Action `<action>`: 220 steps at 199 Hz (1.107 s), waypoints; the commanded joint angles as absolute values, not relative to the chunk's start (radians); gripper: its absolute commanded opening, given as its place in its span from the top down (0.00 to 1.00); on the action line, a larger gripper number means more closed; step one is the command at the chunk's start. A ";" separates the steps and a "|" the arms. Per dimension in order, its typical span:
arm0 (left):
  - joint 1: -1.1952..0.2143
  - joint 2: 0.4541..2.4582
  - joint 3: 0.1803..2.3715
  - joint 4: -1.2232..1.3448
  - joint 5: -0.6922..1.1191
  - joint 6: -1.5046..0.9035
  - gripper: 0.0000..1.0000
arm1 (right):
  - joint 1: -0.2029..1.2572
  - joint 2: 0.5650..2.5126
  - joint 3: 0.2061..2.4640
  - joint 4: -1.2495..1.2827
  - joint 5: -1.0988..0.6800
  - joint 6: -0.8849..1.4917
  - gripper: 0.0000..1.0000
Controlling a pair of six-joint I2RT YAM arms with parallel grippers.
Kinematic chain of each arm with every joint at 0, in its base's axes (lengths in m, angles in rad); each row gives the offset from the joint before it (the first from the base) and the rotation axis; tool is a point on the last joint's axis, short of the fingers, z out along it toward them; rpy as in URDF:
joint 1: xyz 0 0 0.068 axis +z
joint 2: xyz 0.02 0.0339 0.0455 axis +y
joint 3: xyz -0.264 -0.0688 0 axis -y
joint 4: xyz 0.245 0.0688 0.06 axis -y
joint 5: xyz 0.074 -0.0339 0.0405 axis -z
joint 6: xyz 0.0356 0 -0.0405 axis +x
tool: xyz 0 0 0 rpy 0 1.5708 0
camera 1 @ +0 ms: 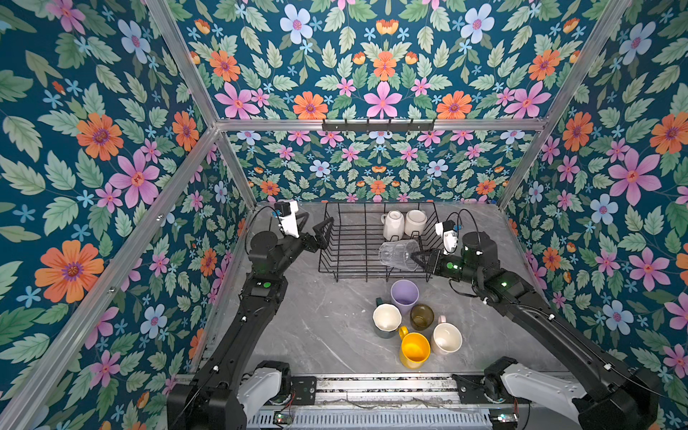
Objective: Load cups into a dish rack
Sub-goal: Place the cup upside down at the dish rack.
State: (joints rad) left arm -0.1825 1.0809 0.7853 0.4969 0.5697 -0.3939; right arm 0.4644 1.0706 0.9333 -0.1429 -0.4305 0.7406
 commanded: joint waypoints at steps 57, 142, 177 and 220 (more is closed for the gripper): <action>-0.197 1.193 0.764 1.108 1.084 -0.778 0.00 | 0.433 1.179 1.031 0.085 -0.674 0.784 1.00; -0.227 1.206 0.770 1.097 1.117 -0.772 0.00 | 0.504 1.283 1.160 0.127 -0.801 0.741 1.00; -0.239 1.201 0.775 1.103 1.147 -0.771 0.00 | 0.531 1.320 1.194 0.144 -0.826 0.738 1.00; -0.257 1.196 0.775 1.109 1.176 -0.772 0.00 | 0.549 1.354 1.225 0.168 -0.849 0.750 1.00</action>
State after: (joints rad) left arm -0.2504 1.2018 0.7704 1.0714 1.1442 -0.7631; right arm 0.5446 1.3441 1.2095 0.0895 -0.8165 0.7475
